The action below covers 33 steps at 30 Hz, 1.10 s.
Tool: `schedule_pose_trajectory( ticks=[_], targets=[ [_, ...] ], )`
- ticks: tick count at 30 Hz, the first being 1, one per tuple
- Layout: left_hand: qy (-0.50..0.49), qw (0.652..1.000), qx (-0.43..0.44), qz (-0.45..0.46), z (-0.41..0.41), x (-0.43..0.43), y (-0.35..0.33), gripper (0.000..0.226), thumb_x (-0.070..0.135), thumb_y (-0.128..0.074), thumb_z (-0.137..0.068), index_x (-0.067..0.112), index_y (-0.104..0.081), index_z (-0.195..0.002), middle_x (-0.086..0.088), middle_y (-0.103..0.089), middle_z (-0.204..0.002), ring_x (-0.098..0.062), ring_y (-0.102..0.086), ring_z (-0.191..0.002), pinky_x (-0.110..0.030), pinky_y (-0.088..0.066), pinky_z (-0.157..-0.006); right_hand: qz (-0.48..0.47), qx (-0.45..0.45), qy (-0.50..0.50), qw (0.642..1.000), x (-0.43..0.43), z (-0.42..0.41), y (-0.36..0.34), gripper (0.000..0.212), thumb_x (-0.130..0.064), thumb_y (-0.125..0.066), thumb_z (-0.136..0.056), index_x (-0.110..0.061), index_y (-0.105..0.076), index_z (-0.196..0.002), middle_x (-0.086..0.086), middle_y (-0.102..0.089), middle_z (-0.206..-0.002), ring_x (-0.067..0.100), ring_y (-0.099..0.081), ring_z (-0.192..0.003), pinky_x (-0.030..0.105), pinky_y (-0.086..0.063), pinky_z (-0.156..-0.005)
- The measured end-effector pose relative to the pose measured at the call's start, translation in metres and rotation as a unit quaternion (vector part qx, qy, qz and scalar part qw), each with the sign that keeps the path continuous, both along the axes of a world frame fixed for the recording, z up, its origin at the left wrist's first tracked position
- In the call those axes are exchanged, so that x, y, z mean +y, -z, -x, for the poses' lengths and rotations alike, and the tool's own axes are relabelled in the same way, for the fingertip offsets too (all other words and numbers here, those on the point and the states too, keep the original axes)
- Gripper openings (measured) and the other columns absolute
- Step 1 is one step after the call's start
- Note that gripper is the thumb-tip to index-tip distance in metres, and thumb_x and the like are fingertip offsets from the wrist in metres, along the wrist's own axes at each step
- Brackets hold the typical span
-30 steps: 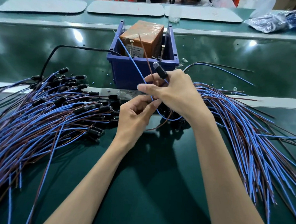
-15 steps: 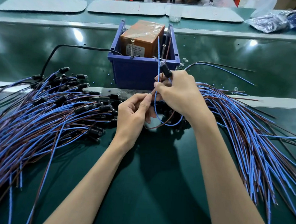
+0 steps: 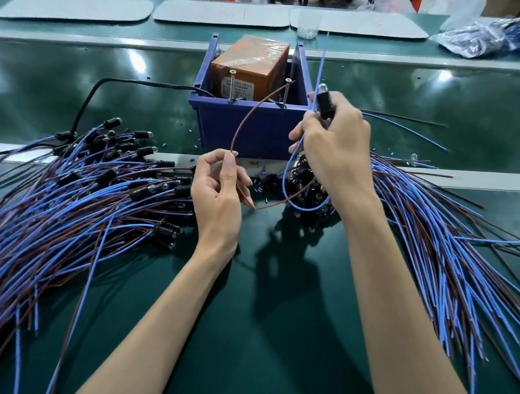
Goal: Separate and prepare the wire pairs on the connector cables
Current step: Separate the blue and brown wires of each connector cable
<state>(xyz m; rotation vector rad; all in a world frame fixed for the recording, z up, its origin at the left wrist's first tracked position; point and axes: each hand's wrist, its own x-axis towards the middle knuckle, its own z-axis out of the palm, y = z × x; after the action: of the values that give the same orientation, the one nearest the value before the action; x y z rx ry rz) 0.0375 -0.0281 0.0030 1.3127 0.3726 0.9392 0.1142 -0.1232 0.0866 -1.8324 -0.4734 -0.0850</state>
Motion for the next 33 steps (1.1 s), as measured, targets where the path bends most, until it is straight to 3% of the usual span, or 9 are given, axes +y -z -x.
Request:
schedule_pose_trajectory(
  ticks=[6, 9, 13, 16, 18, 24, 29, 33],
  targets=[
    [-0.022, 0.996, -0.028, -0.082, 0.004, -0.006, -0.001, 0.018, 0.008, -0.04, -0.101, 0.023, -0.043, -0.093, 0.006, -0.054, -0.063, -0.006, -0.044, -0.044, -0.017, -0.04, -0.042, 0.016, 0.0, 0.038, 0.999, -0.002, -0.004, 0.002, 0.013, -0.008, -0.044, -0.093, -0.012, -0.055, -0.09, -0.005, -0.062, -0.056, 0.003, -0.059, -0.038, 0.016, -0.047, -0.047],
    [-0.05, 0.996, -0.033, -0.061, 0.002, -0.004, -0.001, 0.017, 0.007, -0.038, -0.101, 0.022, -0.041, -0.094, 0.001, -0.054, -0.067, -0.009, -0.046, -0.047, -0.019, -0.041, -0.042, 0.03, 0.011, 0.034, 0.999, -0.003, -0.005, 0.003, 0.014, -0.007, -0.043, -0.092, -0.01, -0.056, -0.09, -0.004, -0.062, -0.058, 0.003, -0.059, -0.038, 0.018, -0.049, -0.048],
    [-0.072, 0.997, 0.001, -0.014, -0.002, 0.003, 0.002, 0.013, 0.008, -0.041, -0.101, 0.02, -0.044, -0.096, 0.002, -0.056, -0.069, -0.024, -0.048, -0.054, -0.018, -0.042, -0.047, 0.041, 0.015, 0.022, 0.999, -0.002, -0.005, 0.004, 0.019, -0.005, -0.042, -0.089, -0.02, -0.05, -0.081, -0.004, -0.064, -0.06, 0.004, -0.06, -0.04, 0.016, -0.048, -0.047],
    [-0.054, 0.998, 0.029, -0.022, -0.003, 0.004, 0.004, 0.019, 0.005, -0.042, -0.1, 0.023, -0.048, -0.099, 0.008, -0.059, -0.068, -0.008, -0.05, -0.045, -0.017, -0.043, -0.049, 0.065, 0.002, 0.023, 0.998, 0.0, -0.006, 0.005, 0.022, -0.007, -0.044, -0.087, -0.027, -0.048, -0.078, -0.006, -0.065, -0.06, 0.01, -0.065, -0.05, 0.021, -0.051, -0.057],
    [-0.044, 0.998, 0.044, -0.028, -0.004, 0.004, 0.005, 0.021, 0.005, -0.042, -0.099, 0.025, -0.049, -0.103, 0.01, -0.061, -0.065, -0.004, -0.048, -0.045, -0.017, -0.044, -0.051, 0.073, -0.002, 0.021, 0.997, 0.0, -0.008, 0.007, 0.017, -0.009, -0.045, -0.088, -0.022, -0.05, -0.078, -0.007, -0.065, -0.056, 0.011, -0.065, -0.051, 0.023, -0.052, -0.059],
    [-0.02, 0.996, 0.081, -0.028, -0.004, 0.003, 0.004, 0.022, 0.004, -0.045, -0.098, 0.017, -0.055, -0.112, 0.014, -0.061, -0.057, -0.004, -0.046, -0.046, -0.015, -0.042, -0.05, 0.061, 0.024, 0.0, 0.998, 0.0, -0.007, 0.01, 0.016, -0.009, -0.046, -0.093, -0.009, -0.059, -0.083, -0.01, -0.06, -0.043, 0.008, -0.059, -0.036, 0.016, -0.048, -0.047],
    [0.0, 0.996, 0.088, -0.022, -0.003, 0.002, 0.002, 0.021, 0.005, -0.046, -0.098, 0.02, -0.058, -0.107, 0.011, -0.06, -0.054, -0.004, -0.042, -0.04, -0.015, -0.04, -0.048, 0.079, 0.059, -0.025, 0.995, 0.001, -0.005, 0.01, 0.017, -0.005, -0.046, -0.089, -0.009, -0.061, -0.083, -0.009, -0.061, -0.042, 0.009, -0.058, -0.035, 0.02, -0.051, -0.044],
    [0.009, 0.995, 0.092, -0.028, -0.002, 0.001, 0.003, 0.021, 0.006, -0.047, -0.097, 0.02, -0.059, -0.107, 0.01, -0.06, -0.055, -0.004, -0.044, -0.042, -0.015, -0.04, -0.047, 0.098, 0.064, -0.05, 0.992, 0.001, -0.004, 0.01, 0.017, -0.005, -0.045, -0.088, 0.001, -0.061, -0.086, -0.007, -0.062, -0.043, 0.011, -0.059, -0.035, 0.014, -0.046, -0.043]
  ],
)
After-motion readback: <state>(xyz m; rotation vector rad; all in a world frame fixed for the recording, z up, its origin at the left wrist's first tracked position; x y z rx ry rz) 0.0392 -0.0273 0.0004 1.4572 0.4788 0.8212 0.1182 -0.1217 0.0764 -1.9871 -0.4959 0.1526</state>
